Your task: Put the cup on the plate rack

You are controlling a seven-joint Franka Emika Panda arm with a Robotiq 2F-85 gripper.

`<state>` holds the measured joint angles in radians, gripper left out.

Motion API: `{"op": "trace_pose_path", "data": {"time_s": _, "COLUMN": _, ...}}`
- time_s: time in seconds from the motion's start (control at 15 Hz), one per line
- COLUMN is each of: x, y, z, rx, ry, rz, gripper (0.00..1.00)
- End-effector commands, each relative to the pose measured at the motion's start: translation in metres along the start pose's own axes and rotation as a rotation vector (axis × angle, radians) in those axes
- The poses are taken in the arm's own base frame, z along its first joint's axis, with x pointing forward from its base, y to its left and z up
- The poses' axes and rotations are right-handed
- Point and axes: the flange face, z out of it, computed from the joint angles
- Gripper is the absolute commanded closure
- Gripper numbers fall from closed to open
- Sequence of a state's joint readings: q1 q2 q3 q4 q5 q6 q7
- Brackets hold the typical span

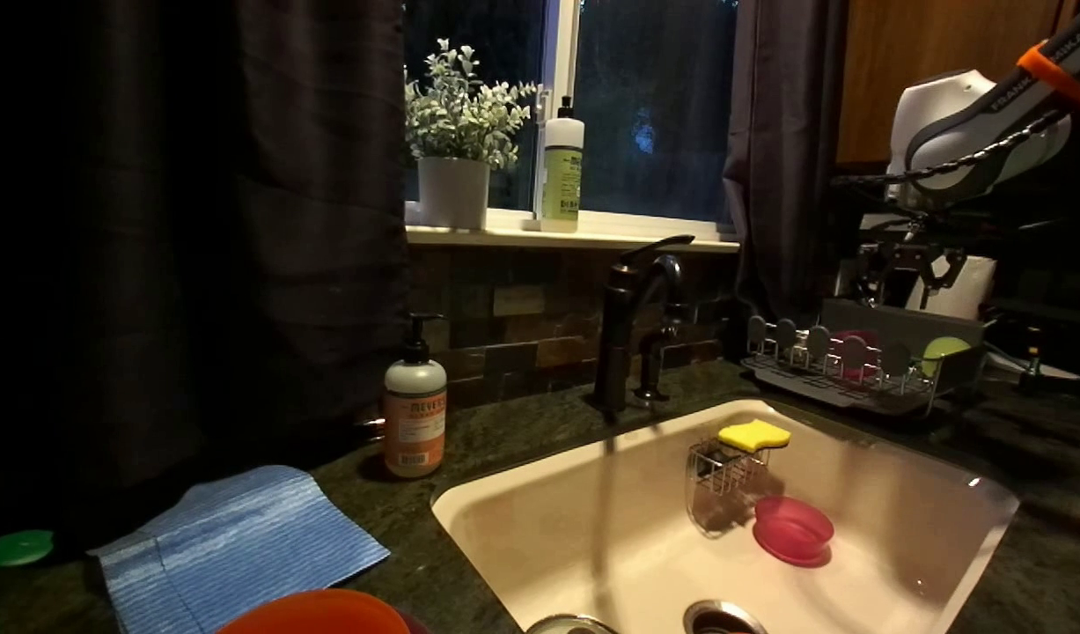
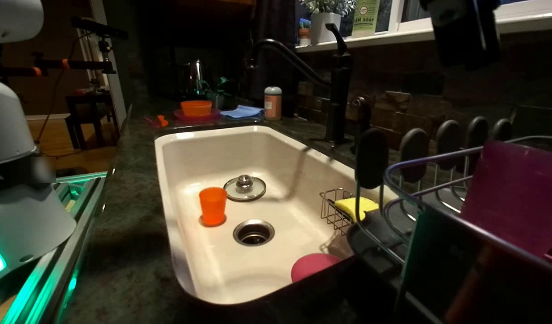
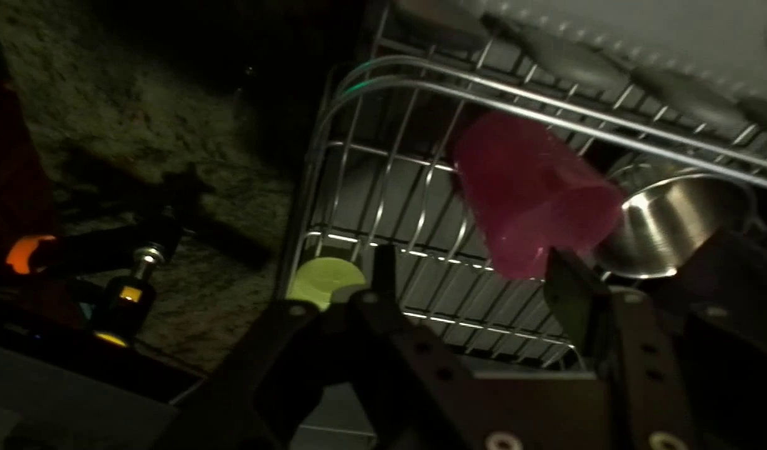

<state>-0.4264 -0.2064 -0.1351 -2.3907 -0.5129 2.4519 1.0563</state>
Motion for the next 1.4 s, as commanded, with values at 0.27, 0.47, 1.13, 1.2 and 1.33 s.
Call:
{"op": "trace_pose_path", "data": {"time_s": 0.27, "x": -0.047, "y": 0.017, "z": -0.059, "rx": 0.119, "ry": -0.202, "rz": -0.369, "gripper": 0.0}}
{"op": "trace_pose_path", "data": {"time_s": 0.47, "x": -0.061, "y": 0.027, "z": -0.062, "rx": 0.141, "ry": -0.258, "rz": -0.525, "gripper": 0.0}}
{"op": "trace_pose_path", "data": {"time_s": 1.13, "x": -0.189, "y": 0.018, "z": -0.01, "rx": 0.178, "ry": -0.35, "rz": -1.087, "gripper": 0.0}}
{"op": "trace_pose_path", "data": {"time_s": 1.2, "x": -0.202, "y": 0.017, "z": -0.002, "rx": 0.18, "ry": -0.341, "rz": -1.143, "gripper": 0.0}}
{"op": "trace_pose_path", "data": {"time_s": 1.33, "x": -0.21, "y": -0.006, "z": 0.003, "rx": 0.197, "ry": -0.301, "rz": -1.247, "gripper": 0.0}}
